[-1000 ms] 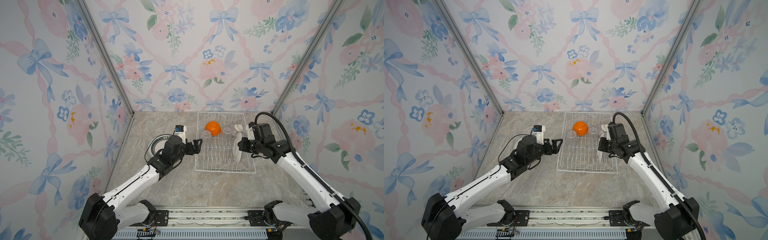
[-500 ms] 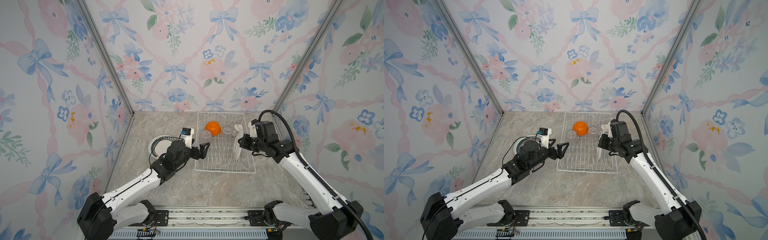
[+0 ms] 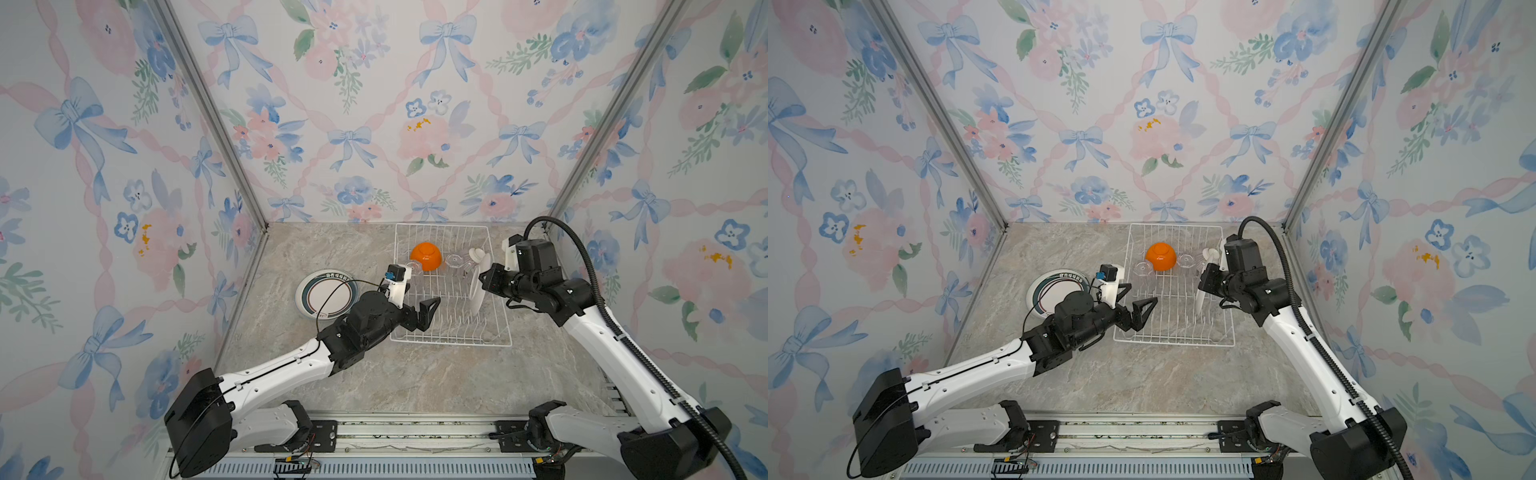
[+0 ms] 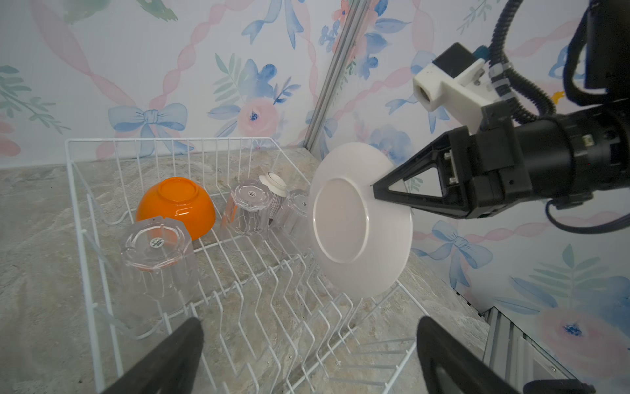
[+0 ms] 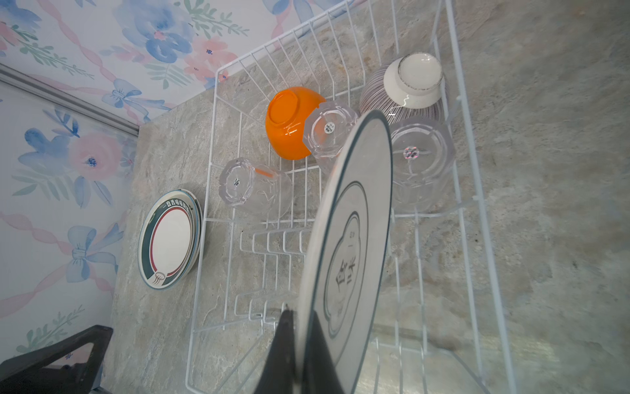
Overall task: Unload the mixed dishes from the dish rack
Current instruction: 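Tilt the white plate up with the right gripper toward the approaching left gripper, then grasp the white plate's rim with the left gripper beside the right gripper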
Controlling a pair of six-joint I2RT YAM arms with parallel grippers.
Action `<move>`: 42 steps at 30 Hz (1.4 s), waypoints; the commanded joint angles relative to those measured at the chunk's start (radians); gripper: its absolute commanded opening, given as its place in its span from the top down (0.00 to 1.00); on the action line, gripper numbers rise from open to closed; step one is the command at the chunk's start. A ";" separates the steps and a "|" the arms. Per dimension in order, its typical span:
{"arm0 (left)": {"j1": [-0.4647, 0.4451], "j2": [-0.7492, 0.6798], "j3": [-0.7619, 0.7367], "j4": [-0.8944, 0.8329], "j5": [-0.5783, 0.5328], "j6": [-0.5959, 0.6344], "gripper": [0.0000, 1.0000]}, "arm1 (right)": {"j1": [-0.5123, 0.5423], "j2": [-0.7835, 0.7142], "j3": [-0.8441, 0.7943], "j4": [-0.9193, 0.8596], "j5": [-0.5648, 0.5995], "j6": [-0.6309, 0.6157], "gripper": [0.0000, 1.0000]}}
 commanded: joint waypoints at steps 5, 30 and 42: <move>-0.070 0.092 0.039 0.098 -0.032 0.039 0.02 | -0.008 -0.041 0.049 0.060 -0.017 0.064 1.00; -0.201 0.404 0.307 0.169 -0.215 0.063 0.11 | 0.075 -0.169 -0.001 0.102 0.021 0.180 1.00; -0.209 0.448 0.353 0.169 -0.300 0.088 0.31 | 0.109 -0.180 -0.031 0.138 0.046 0.234 1.00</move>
